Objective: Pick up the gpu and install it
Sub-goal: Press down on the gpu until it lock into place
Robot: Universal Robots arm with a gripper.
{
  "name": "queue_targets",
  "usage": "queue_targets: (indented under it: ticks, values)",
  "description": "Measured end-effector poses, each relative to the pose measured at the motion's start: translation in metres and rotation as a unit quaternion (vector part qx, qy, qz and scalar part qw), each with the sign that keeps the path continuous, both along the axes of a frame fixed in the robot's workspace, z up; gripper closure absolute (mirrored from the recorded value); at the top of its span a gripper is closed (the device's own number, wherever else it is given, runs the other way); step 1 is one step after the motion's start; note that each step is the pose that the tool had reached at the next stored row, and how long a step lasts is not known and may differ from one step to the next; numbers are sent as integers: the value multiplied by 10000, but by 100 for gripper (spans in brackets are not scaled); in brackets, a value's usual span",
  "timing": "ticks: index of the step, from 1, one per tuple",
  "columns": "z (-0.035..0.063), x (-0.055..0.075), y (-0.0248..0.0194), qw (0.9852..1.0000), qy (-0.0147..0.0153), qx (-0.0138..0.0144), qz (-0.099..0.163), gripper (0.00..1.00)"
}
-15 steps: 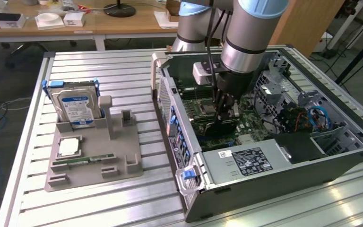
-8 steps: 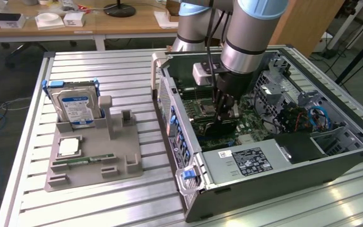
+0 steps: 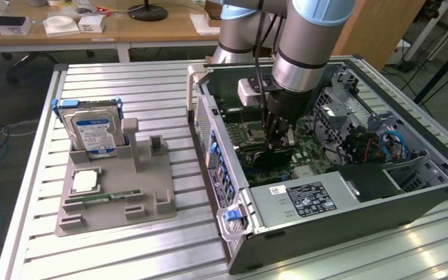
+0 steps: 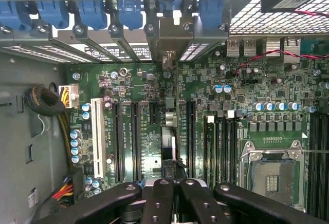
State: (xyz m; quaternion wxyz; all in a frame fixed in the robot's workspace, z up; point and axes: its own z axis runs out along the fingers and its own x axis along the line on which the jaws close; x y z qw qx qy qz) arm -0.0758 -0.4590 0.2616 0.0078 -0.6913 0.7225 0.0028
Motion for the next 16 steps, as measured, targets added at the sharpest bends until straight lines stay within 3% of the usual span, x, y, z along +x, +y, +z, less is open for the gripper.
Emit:
queue_targets:
  ticks: [16]
  values:
    - [-28,0,-1,10000,-7,-2,0,89]
